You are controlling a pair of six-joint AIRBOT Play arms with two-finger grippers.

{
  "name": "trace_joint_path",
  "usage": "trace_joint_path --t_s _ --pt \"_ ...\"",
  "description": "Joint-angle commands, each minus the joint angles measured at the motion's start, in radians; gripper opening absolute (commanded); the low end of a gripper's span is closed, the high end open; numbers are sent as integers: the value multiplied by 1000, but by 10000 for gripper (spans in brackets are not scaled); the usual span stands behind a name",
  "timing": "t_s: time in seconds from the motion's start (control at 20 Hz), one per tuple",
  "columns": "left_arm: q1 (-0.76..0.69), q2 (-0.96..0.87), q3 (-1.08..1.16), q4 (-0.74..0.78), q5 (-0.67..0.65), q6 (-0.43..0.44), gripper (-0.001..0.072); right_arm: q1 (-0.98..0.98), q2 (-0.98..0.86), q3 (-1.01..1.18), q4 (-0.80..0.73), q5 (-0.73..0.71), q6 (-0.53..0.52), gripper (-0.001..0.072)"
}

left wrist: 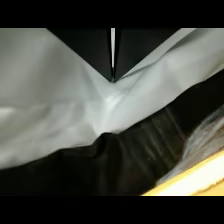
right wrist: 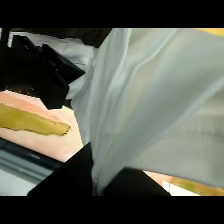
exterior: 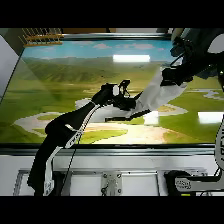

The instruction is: Fold the clothes and pants, and hang the long-sleeved shirts on hangers.

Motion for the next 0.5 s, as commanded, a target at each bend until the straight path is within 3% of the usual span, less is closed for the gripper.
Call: trace_joint_path --t_s 0.0,0.45 --pt "-13 -39 33 -2 -14 -6 5 66 1 37 -7 7 9 10" --pt "8 -50 87 1 -75 -5 5 145 1 40 -7 -16 8 10"
